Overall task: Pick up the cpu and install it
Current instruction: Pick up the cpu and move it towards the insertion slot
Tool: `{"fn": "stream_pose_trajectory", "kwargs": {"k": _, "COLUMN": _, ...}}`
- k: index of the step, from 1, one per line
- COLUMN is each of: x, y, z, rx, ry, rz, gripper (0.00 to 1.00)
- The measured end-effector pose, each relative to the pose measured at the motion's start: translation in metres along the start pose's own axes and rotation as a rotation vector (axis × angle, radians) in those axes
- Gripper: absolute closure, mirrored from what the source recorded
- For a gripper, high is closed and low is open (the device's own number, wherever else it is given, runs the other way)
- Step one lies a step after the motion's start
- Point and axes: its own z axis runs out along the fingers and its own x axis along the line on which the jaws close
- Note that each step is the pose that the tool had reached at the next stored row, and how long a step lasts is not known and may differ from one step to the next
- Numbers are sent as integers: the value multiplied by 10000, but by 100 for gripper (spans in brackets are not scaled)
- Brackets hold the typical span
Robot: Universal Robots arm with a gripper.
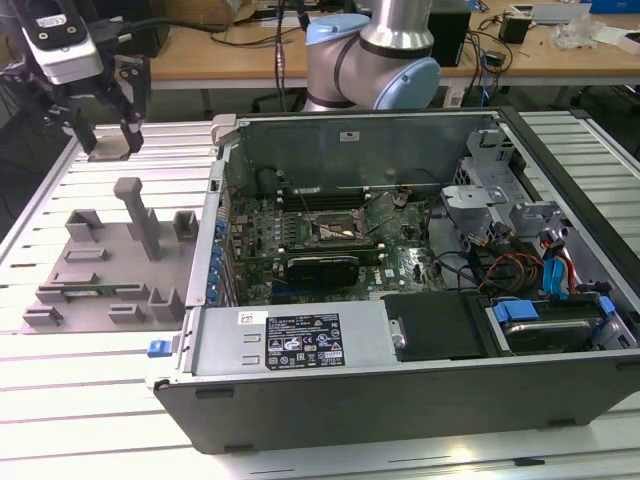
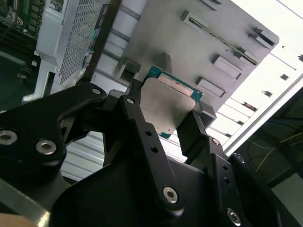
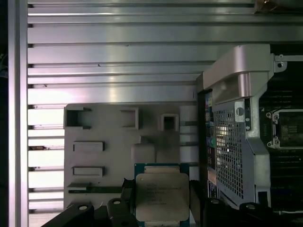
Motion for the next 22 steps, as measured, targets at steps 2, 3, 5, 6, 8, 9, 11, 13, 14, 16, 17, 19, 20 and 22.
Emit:
{"fn": "stream_pose_trajectory", "kwargs": {"k": 2, "x": -52, "y": 2, "z": -20, "rx": -2, "ry": 1, "rz": 0, "gripper": 45}}
{"fn": "stream_pose_trajectory", "kwargs": {"k": 3, "x": -77, "y": 3, "z": -28, "rx": -4, "ry": 1, "rz": -1, "gripper": 45}}
{"fn": "stream_pose_trajectory", "kwargs": {"k": 5, "x": -153, "y": 5, "z": -47, "rx": -7, "ry": 0, "rz": -2, "gripper": 45}}
{"fn": "stream_pose_trajectory", "kwargs": {"k": 6, "x": -177, "y": 6, "z": -53, "rx": -8, "ry": 0, "rz": -2, "gripper": 45}}
{"fn": "stream_pose_trajectory", "kwargs": {"k": 8, "x": -239, "y": 9, "z": -66, "rx": -11, "ry": 0, "rz": -1, "gripper": 45}}
{"fn": "stream_pose_trajectory", "kwargs": {"k": 9, "x": -269, "y": 10, "z": -71, "rx": -11, "ry": 0, "rz": -1, "gripper": 45}}
{"fn": "stream_pose_trajectory", "kwargs": {"k": 11, "x": -330, "y": 11, "z": -82, "rx": -15, "ry": 0, "rz": -3, "gripper": 45}}
{"fn": "stream_pose_trajectory", "kwargs": {"k": 13, "x": -407, "y": 14, "z": -97, "rx": -20, "ry": 1, "rz": -5, "gripper": 45}}
{"fn": "stream_pose_trajectory", "kwargs": {"k": 14, "x": -425, "y": 14, "z": -100, "rx": -22, "ry": 1, "rz": -4, "gripper": 45}}
{"fn": "stream_pose_trajectory", "kwargs": {"k": 16, "x": -474, "y": 16, "z": -108, "rx": -24, "ry": 1, "rz": -4, "gripper": 45}}
{"fn": "stream_pose_trajectory", "kwargs": {"k": 17, "x": -508, "y": 17, "z": -113, "rx": -26, "ry": 1, "rz": -4, "gripper": 45}}
{"fn": "stream_pose_trajectory", "kwargs": {"k": 19, "x": -582, "y": 19, "z": -122, "rx": -30, "ry": 1, "rz": -6, "gripper": 45}}
{"fn": "stream_pose_trajectory", "kwargs": {"k": 20, "x": -614, "y": 20, "z": -122, "rx": -30, "ry": 1, "rz": -7, "gripper": 45}}
{"fn": "stream_pose_trajectory", "kwargs": {"k": 22, "x": -676, "y": 22, "z": -121, "rx": -29, "ry": 1, "rz": -5, "gripper": 45}}
